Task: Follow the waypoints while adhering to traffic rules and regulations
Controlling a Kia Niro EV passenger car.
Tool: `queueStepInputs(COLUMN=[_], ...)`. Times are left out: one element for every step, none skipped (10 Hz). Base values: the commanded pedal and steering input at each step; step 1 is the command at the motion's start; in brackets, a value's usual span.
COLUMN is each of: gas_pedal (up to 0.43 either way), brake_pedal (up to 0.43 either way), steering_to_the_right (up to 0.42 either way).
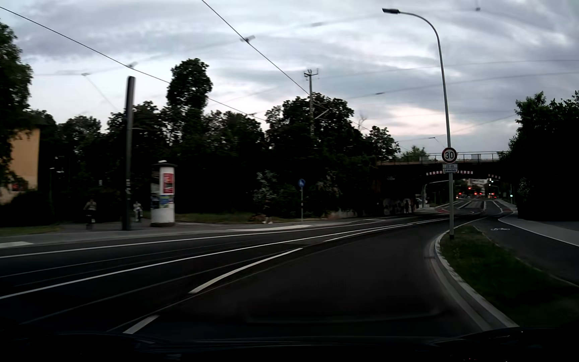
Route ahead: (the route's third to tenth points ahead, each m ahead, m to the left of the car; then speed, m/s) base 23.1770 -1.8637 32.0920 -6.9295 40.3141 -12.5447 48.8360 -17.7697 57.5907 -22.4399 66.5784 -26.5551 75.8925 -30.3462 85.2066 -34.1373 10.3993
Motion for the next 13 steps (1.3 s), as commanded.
queueStepInputs(gas_pedal=[0.079, 0.079, 0.079, 0.079, 0.079, 0.079, 0.079, 0.079, 0.079, 0.079, 0.079, 0.079, 0.079], brake_pedal=[0.000, 0.000, 0.000, 0.000, 0.000, 0.000, 0.000, 0.000, 0.000, 0.000, 0.000, 0.000, 0.000], steering_to_the_right=[0.096, 0.097, 0.098, 0.099, 0.099, 0.100, 0.100, 0.101, 0.101, 0.101, 0.102, 0.103, 0.102])
